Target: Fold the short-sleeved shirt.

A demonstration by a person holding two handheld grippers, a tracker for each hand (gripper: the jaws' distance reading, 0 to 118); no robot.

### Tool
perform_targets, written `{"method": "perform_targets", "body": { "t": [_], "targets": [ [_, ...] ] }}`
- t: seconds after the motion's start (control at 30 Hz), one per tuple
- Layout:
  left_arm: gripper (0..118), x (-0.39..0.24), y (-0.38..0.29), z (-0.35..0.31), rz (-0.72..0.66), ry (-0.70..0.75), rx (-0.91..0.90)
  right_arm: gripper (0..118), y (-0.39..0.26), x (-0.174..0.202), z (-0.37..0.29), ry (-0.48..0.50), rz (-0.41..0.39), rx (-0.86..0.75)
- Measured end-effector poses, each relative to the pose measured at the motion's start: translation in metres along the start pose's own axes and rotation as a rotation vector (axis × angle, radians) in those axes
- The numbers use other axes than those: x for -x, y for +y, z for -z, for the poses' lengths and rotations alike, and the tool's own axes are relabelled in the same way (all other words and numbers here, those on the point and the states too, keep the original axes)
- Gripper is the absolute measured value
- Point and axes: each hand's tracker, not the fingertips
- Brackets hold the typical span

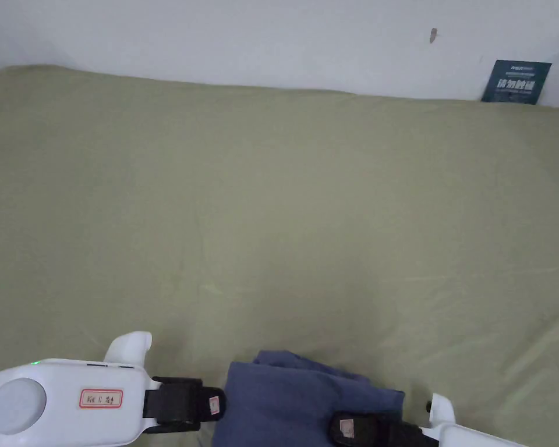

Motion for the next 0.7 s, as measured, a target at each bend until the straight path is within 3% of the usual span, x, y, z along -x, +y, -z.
{"method": "perform_targets", "body": {
  "t": [0.03,0.07,0.1,0.27,0.33,0.4,0.43,0.47,0.5,0.7],
  "targets": [
    [60,0.003,0.000,0.005,0.008,-0.032,0.015,0,0.000,0.000,0.002,-0.030,-0.059,0.040],
    [102,0.005,0.001,0.013,-0.005,-0.027,0.022,0,0.001,0.000,0.002,-0.042,-0.076,0.059],
    [112,0.010,0.002,0.021,-0.037,-0.059,0.030,0,0.003,0.002,0.001,-0.037,-0.064,0.050],
    [110,0.006,0.007,0.058,-0.052,-0.238,0.051,0,0.003,0.002,-0.001,-0.045,-0.052,0.047],
    [109,0.001,0.008,0.077,-0.164,-0.365,0.125,0,0.003,0.004,-0.002,-0.062,-0.054,0.040],
    [107,-0.011,0.007,0.086,-0.035,-0.261,0.144,0,0.003,0.004,-0.002,-0.082,-0.075,0.044],
    [98,-0.011,0.010,0.087,-0.028,-0.257,0.149,0,0.003,0.002,-0.001,-0.086,-0.068,0.042],
    [66,-0.011,0.011,0.084,-0.049,-0.271,0.141,0,0.003,0.002,-0.002,-0.089,-0.065,0.042],
    [27,-0.008,0.012,0.081,-0.062,-0.256,0.133,0,0.003,0.002,-0.002,-0.093,-0.071,0.038],
    [28,0.001,0.013,0.069,-0.070,-0.231,0.119,0,-0.003,0.022,-0.015,-0.165,-0.151,-0.001]
  ]
}}
